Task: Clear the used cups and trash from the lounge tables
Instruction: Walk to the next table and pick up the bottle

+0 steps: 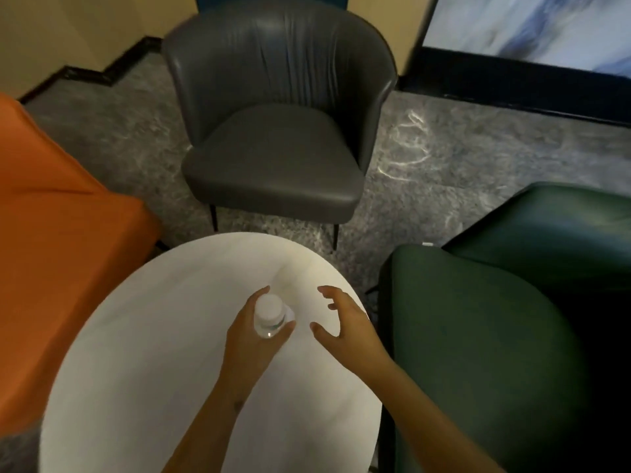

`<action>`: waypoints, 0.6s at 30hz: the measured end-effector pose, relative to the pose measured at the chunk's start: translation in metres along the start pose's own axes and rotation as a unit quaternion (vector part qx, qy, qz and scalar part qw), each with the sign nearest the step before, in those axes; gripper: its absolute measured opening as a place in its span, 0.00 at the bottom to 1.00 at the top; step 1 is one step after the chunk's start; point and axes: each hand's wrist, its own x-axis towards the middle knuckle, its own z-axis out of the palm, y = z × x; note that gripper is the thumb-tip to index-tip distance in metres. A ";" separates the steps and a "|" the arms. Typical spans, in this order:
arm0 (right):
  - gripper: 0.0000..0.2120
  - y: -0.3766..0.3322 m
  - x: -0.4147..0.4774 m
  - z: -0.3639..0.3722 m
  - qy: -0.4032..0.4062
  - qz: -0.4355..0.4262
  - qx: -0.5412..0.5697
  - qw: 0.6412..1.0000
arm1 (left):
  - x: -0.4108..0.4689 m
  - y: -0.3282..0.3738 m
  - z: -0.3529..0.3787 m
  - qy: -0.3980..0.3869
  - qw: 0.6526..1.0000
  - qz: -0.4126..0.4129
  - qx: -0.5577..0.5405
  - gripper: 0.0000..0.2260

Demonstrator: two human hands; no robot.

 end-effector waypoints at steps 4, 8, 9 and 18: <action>0.25 0.015 -0.007 -0.009 0.021 0.012 -0.004 1.000 | 0.016 0.005 0.008 0.008 0.996 -0.025 -0.081 0.15; 0.10 0.006 -0.011 -0.051 0.098 0.010 -0.018 0.995 | 0.026 0.049 0.001 0.004 0.991 -0.011 -0.136 0.16; 0.08 0.002 -0.014 -0.068 0.124 0.007 -0.028 0.992 | 0.030 0.067 0.002 0.000 0.991 0.006 -0.132 0.15; 0.10 0.000 -0.108 -0.265 0.333 0.005 -0.138 0.933 | 0.008 0.301 0.043 -0.105 0.948 0.232 -0.189 0.12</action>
